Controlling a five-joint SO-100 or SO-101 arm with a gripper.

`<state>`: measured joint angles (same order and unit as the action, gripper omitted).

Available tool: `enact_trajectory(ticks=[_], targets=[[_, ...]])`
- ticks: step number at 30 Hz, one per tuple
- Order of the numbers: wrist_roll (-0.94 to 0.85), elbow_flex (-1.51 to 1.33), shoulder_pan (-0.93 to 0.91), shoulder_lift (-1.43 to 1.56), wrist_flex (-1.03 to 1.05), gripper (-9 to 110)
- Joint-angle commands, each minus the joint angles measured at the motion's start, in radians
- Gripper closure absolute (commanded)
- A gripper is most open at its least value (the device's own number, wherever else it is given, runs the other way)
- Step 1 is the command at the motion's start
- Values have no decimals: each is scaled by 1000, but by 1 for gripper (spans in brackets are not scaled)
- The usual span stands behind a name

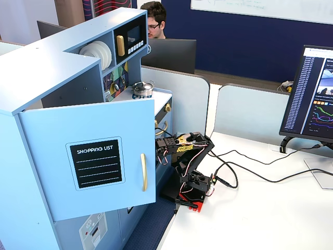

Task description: Pick up the green pineapple from the left cabinet and place it in the green recipient

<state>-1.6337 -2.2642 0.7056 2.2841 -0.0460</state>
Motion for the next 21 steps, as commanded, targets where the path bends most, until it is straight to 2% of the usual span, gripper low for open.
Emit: enact_trajectory(ticks=[1,9,21], targets=[[-31,135,11,-91,-74,52],[-46,267,54,-268,-144,53],[-40,456,41,-465,-130,52]])
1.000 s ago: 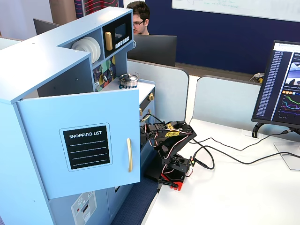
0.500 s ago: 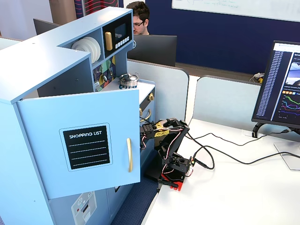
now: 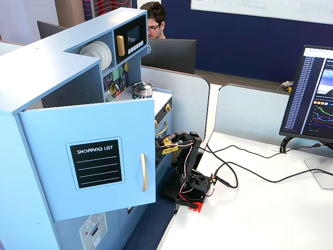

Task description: Pick up the green pineapple from the left cabinet and place it in the green recipient

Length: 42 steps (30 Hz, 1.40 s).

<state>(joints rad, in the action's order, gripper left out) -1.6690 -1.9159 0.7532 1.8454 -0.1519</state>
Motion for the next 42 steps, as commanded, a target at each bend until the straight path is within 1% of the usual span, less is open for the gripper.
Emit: enact_trajectory(ticks=[1,6,15,29,35,37,38,41,42], targets=[[3,121,-11,-41,-25,52],[18,195,-25,-123,-31,52],[98,302,-43,-233,-31,51],[101,463,-38,-371,-9,51],[94,525,-26,-417,2,54],[86,548,-25,-434,5,60],[80,552,-25,-439,11,68],[28,545,-12,-439,43,101],[38,540,-11,-436,48,102]])
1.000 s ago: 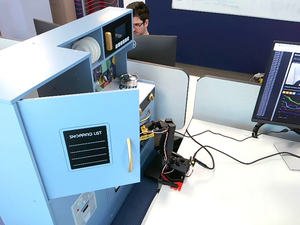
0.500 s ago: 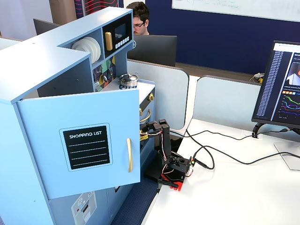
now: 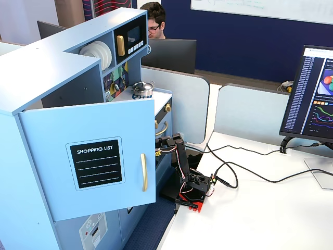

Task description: Pick up the green pineapple from the left cabinet and place it in the green recipient

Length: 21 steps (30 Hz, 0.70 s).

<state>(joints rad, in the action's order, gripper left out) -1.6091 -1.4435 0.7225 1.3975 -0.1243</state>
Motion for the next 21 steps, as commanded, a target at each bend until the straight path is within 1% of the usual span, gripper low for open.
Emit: enact_trajectory(ticks=[1,3,6,9,11,13,17,21], targets=[[-18,61,23,17,25,102],[-28,44,25,38,34,102],[-169,11,17,109,75,102],[-325,-86,2,284,172,102],[-365,-167,0,449,272,102],[-376,-229,9,623,425,102],[-385,-345,29,931,604,102],[-405,-394,-86,1123,739,102]])
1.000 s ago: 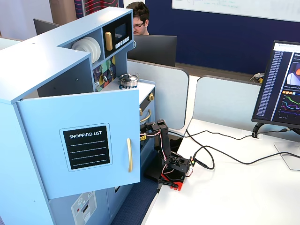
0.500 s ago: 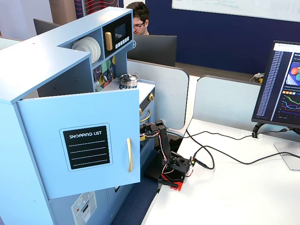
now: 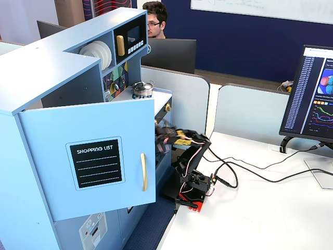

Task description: Pick up the green pineapple from the left cabinet and place it in the green recipient

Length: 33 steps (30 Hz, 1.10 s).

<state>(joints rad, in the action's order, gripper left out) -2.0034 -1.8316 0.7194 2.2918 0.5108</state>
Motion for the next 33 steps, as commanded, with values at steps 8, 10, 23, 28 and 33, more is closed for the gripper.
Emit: enact_trajectory(ticks=[8,10,23,28,33], targets=[[106,51,-459,305,204,102],[110,80,-565,245,198,102],[247,561,-788,-393,-43,102],[252,658,-778,-502,-55,101],[235,680,-775,-578,-94,98]])
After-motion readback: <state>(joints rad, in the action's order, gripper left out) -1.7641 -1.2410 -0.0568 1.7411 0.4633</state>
